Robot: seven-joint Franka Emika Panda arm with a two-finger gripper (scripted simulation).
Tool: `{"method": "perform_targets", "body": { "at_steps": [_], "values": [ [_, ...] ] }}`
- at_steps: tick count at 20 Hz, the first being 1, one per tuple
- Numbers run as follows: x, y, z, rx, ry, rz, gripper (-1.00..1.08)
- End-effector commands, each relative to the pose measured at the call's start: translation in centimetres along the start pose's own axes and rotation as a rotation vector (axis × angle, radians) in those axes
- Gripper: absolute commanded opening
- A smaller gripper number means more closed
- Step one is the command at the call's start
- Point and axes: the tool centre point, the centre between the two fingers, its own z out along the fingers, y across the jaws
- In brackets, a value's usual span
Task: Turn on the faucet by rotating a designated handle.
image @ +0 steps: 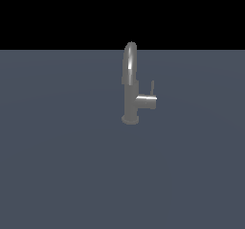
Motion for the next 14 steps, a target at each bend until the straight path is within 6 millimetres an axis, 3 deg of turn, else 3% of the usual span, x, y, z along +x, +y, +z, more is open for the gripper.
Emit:
{"method": "perform_targets", "body": {
  "at_steps": [1, 14],
  "values": [
    [1.7, 0.0, 0.1, 0.04, -0.036, 0.04, -1.0],
    [10.6, 0.8, 1.7, 0.266, -0.239, 0.266, -1.0]
  ]
}}
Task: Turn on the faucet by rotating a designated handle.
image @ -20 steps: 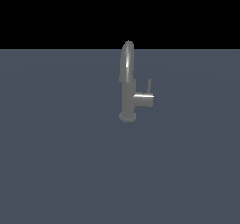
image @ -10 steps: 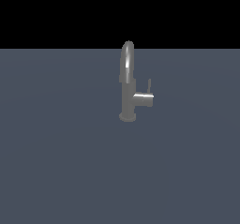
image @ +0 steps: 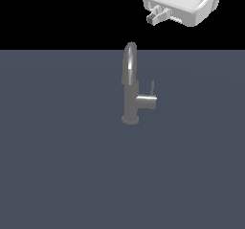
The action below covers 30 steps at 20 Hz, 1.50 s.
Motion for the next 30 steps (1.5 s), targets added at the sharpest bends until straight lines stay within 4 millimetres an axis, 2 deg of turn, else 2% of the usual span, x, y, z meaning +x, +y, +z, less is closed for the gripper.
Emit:
{"method": "perform_targets", "body": {
  "at_steps": [1, 9, 18, 24, 30],
  "values": [
    [1.9, 0.0, 0.1, 0.048, -0.044, 0.047, -1.0],
    [8.7, 0.5, 1.1, 0.218, -0.197, 0.22, -1.0],
    [15.7, 2.1, 3.8, 0.41, -0.367, 0.416, -1.0],
    [18.6, 3.0, 5.7, 0.498, -0.445, 0.508, -1.0],
    [19.9, 3.5, 6.8, 0.54, -0.482, 0.551, -1.0]
  ]
}}
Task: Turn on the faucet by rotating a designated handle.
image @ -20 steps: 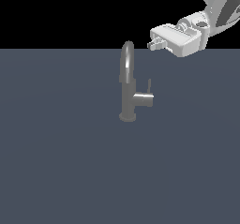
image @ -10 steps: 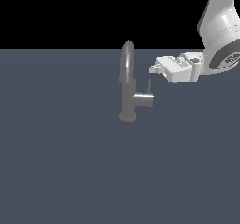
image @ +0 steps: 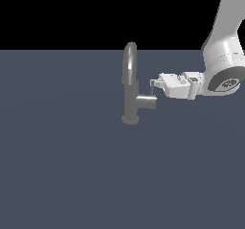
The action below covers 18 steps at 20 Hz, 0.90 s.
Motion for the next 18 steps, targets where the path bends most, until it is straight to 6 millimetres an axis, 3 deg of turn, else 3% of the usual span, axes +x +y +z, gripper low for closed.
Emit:
{"method": "perform_targets", "body": {
  "at_steps": [1, 7, 18],
  "values": [
    [0.4, 0.0, 0.1, 0.011, -0.01, 0.01, -1.0],
    [0.5, 0.0, 0.1, 0.012, -0.011, 0.012, -1.0],
    [-0.1, 2.6, 0.2, 0.013, -0.011, 0.011, -1.0]
  ]
}}
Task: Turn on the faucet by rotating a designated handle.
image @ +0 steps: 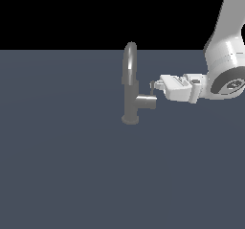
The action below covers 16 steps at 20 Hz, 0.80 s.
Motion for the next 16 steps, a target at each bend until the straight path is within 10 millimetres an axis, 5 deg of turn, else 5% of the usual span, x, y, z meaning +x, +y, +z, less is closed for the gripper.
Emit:
{"method": "perform_targets", "body": {
  "at_steps": [1, 16],
  "values": [
    [-0.2, 0.7, 0.0, -0.002, -0.001, 0.001, -1.0],
    [0.4, 4.1, 0.1, 0.0, 0.0, -0.002, -1.0]
  ]
}}
